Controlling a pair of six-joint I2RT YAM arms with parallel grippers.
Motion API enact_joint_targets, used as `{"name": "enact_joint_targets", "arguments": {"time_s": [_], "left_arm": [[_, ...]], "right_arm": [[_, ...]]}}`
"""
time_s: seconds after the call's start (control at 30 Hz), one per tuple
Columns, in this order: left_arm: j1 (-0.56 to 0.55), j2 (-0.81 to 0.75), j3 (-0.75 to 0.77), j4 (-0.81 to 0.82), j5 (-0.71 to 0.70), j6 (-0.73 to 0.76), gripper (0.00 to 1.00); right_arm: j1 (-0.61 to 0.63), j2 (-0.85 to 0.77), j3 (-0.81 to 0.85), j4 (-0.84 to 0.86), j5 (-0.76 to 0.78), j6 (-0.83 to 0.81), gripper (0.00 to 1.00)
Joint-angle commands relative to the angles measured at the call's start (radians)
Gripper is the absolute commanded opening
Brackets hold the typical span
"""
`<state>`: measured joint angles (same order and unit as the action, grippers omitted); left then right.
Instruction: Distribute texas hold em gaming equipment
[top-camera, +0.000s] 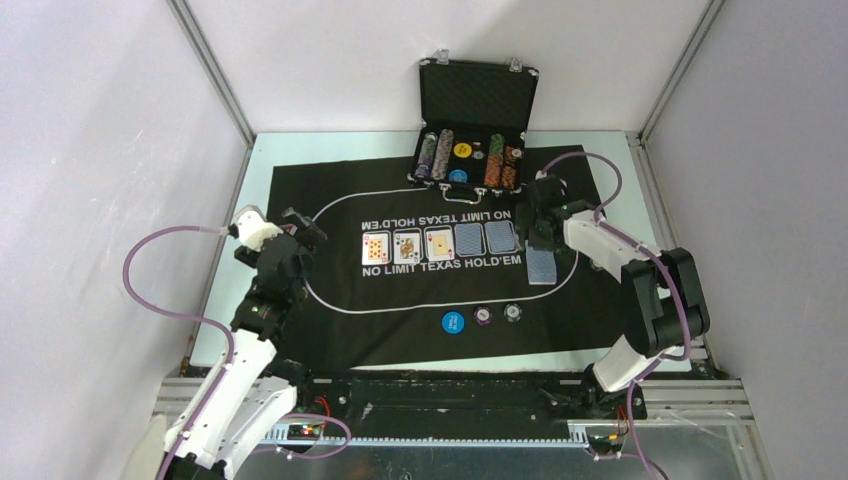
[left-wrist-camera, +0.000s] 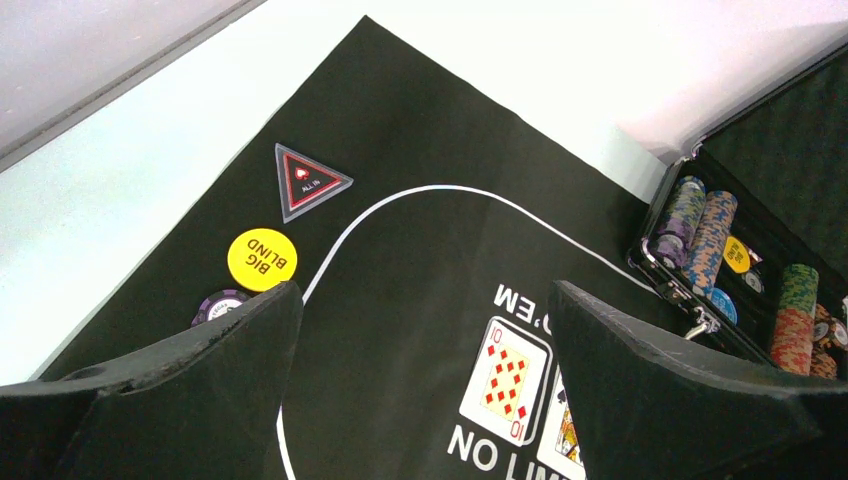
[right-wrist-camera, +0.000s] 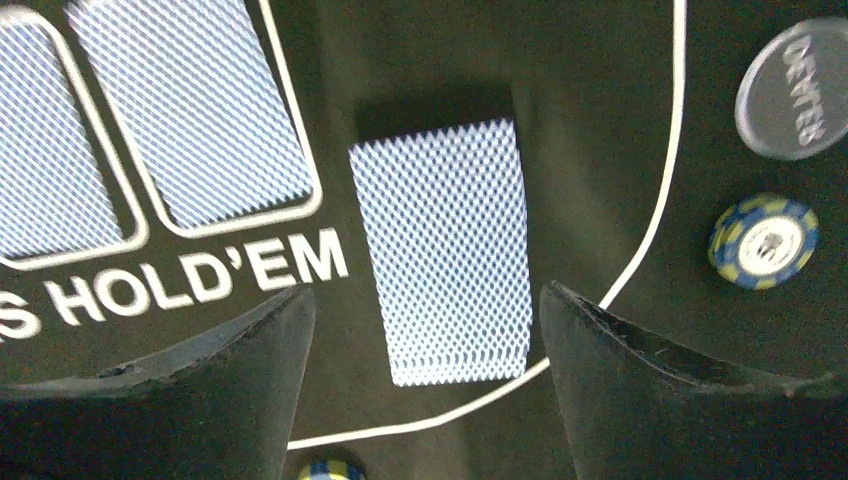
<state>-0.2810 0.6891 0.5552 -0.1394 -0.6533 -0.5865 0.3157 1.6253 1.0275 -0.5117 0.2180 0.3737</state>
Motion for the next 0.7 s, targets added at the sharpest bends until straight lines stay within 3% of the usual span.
{"name": "enact_joint_targets", "arguments": {"time_s": [0.0,0.1,0.17,0.27,0.33,0.47,0.67], "left_arm": [[0.008,-0.001,0.017,0.014,-0.031,-0.018,1.0],[0.008,0.002,0.021,0.012,-0.036,-0.019,1.0],[0.008,0.009,0.024,0.012,-0.033,-0.019,1.0],[0.008,0.018,0.031,0.007,-0.03,-0.021,1.0],[0.008,0.022,0.035,0.0,-0.031,-0.024,1.0],[0.008,0.021,0.038,-0.008,-0.036,-0.027,1.0],[0.008,0.02,0.04,-0.013,-0.035,-0.029,1.0]], "right_arm": [[-0.024,0.042,0.126,0.044,0.005,-0.014,0.84],[-0.041,0.118,0.189,0.078,-0.012,-0.015,0.79],[-0.054,0.171,0.238,0.088,-0.008,-0.013,0.7],[-0.067,0.256,0.316,0.065,0.038,-0.016,0.47],[-0.069,0.339,0.375,0.027,0.057,-0.015,0.38],[-0.069,0.383,0.412,-0.003,0.033,-0.007,0.3],[-0.07,0.385,0.388,-0.044,0.027,0.006,0.26]]}}
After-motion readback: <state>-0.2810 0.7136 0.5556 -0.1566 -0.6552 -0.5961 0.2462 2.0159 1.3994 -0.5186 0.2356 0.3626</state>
